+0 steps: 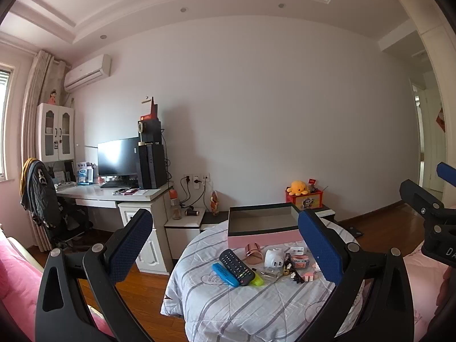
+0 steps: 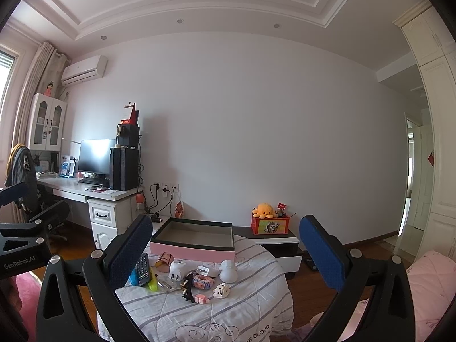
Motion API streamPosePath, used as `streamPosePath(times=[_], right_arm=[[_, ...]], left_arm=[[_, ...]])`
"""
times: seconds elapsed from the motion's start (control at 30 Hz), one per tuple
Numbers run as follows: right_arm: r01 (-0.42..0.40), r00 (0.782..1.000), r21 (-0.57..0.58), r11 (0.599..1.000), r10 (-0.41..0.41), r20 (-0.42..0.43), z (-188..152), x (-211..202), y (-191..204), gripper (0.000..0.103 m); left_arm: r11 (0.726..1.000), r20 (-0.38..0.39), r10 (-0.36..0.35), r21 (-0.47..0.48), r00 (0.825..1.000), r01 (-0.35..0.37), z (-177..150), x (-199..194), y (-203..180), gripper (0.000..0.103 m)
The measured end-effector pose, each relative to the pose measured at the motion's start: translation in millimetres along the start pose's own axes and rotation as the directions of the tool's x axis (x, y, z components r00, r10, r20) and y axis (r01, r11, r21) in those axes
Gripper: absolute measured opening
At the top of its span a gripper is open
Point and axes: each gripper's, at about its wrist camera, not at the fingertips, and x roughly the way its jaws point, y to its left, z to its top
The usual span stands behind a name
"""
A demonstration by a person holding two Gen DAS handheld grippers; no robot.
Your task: Organize rigid objects
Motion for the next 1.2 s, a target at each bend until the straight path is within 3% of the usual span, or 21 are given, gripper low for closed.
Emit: streamPosePath(times=[0.57,1.2], right_arm=[[0.005,1.0,-0.005,1.0,-0.005,-0.004,2.2,0.7,-0.2,0.103],[-0.007,1.0,0.038,0.999,0.008,-0.029,-13.9,39.2,-15.3,0.103]], left_arm=[[1.0,-0.008,-0.002,0.008,1.0,0.002,-0.4,1.2,-0.6,0.103],[1.0,-0.039,-0.02,0.008,0.999,0.02,-3.1,48.1,-7.2,0.103]])
